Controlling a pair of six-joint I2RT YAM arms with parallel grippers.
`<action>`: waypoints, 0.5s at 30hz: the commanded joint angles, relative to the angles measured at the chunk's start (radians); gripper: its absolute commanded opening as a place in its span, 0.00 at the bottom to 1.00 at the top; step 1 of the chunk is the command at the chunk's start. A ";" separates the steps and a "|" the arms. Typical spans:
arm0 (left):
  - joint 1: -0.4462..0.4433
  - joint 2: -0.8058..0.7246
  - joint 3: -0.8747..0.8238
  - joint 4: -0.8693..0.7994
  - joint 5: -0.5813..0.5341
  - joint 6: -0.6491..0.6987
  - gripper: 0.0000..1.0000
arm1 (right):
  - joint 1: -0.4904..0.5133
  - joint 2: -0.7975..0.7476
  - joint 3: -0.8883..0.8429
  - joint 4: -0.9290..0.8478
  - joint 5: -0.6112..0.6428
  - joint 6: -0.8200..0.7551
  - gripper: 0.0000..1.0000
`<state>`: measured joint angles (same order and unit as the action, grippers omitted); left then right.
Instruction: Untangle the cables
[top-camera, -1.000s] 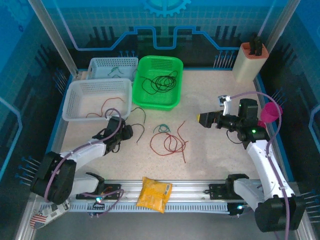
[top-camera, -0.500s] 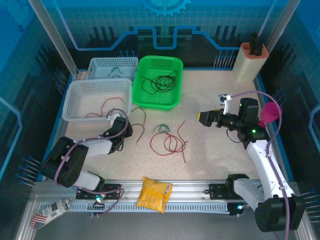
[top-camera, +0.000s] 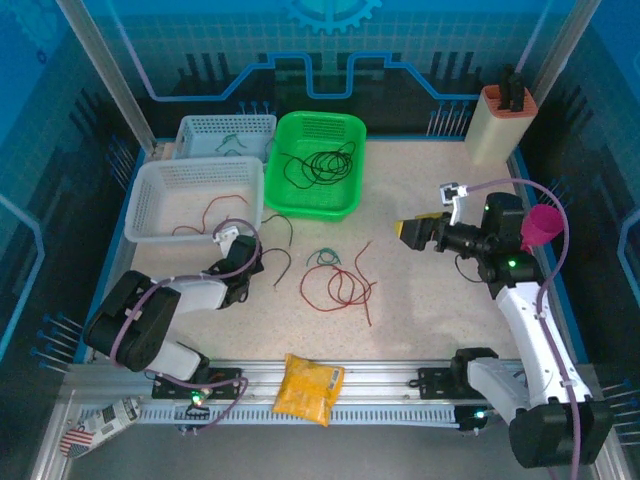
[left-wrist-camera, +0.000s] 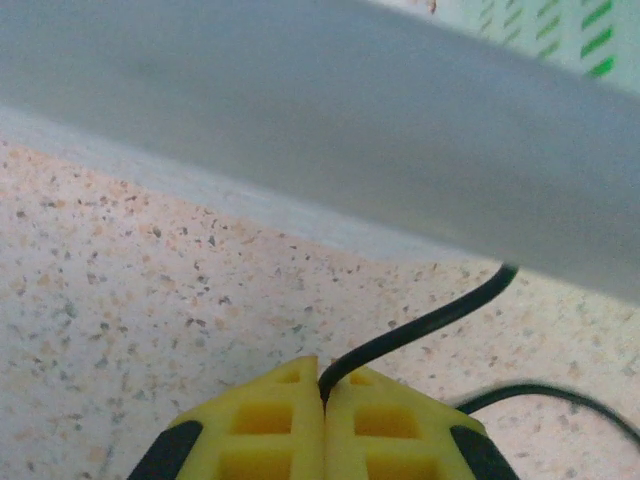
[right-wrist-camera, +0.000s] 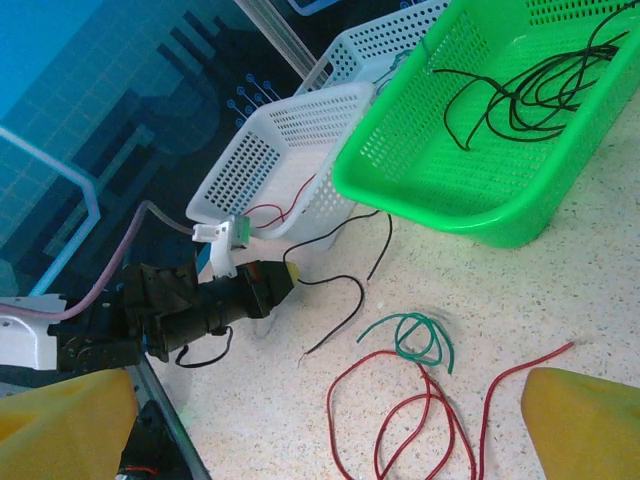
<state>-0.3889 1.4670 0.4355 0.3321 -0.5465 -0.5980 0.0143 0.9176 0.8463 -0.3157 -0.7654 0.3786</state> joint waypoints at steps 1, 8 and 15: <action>-0.020 -0.067 -0.071 0.105 -0.016 0.039 0.00 | -0.014 -0.028 0.020 0.008 -0.023 0.009 1.00; -0.077 -0.399 -0.095 -0.187 0.063 0.038 0.00 | -0.027 -0.043 0.020 -0.011 -0.024 -0.002 1.00; -0.092 -0.730 0.043 -0.519 0.292 0.112 0.00 | -0.028 -0.027 0.013 0.008 -0.025 0.015 1.00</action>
<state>-0.4717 0.8070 0.3981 -0.0143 -0.3729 -0.5415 -0.0013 0.8875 0.8463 -0.3206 -0.7715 0.3790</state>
